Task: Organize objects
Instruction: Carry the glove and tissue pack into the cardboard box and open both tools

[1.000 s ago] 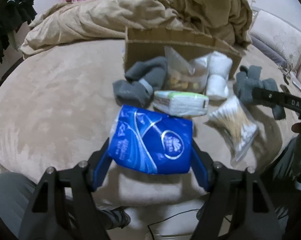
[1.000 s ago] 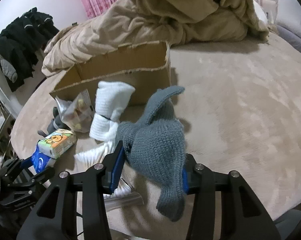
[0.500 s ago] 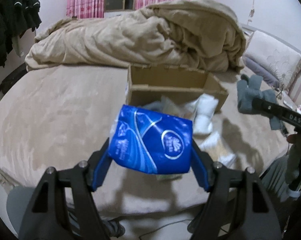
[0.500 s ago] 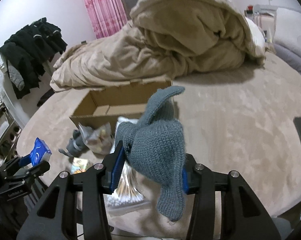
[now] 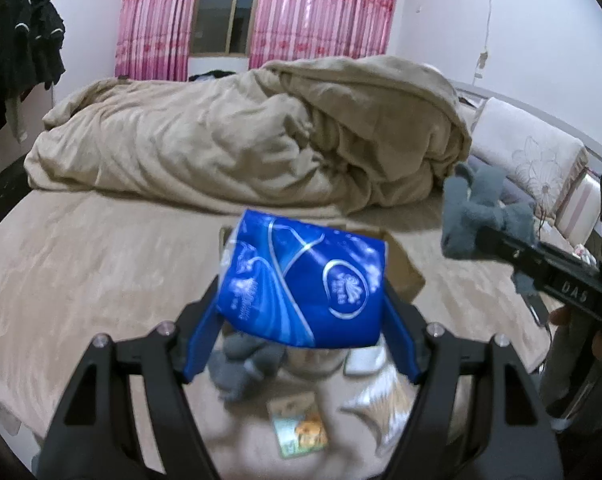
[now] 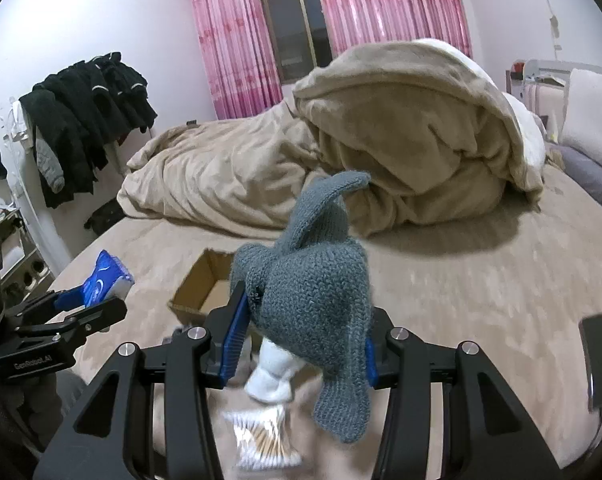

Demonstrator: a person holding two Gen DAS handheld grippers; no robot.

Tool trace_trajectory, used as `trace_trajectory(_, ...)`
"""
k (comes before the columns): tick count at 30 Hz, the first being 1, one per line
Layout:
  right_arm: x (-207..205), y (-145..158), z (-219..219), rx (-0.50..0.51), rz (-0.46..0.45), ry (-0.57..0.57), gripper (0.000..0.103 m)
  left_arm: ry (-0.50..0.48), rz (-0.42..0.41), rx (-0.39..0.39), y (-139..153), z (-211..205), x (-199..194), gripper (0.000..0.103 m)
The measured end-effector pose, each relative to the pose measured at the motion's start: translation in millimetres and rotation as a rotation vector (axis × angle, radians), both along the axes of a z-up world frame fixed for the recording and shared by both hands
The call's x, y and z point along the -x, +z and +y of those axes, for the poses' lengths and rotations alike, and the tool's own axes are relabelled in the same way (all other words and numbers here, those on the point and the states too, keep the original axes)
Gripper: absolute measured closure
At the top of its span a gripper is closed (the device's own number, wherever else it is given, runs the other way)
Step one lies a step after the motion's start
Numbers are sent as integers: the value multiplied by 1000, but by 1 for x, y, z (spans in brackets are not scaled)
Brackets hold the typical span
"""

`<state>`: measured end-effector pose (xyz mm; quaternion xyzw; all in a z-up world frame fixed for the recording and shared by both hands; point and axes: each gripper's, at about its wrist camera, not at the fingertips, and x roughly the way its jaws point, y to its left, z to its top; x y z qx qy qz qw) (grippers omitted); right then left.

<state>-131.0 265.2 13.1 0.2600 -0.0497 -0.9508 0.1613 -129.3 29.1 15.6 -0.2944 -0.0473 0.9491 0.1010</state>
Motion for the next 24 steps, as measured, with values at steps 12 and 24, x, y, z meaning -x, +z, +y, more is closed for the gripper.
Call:
trace_trajectory(12, 71, -32, -10, 14, -66, 16, 54, -10, -31, 27, -31, 21, 84, 30)
trace_trajectory(24, 126, -113, -26, -12, -238, 46, 54, -38, -182, 99, -107, 40, 151, 30)
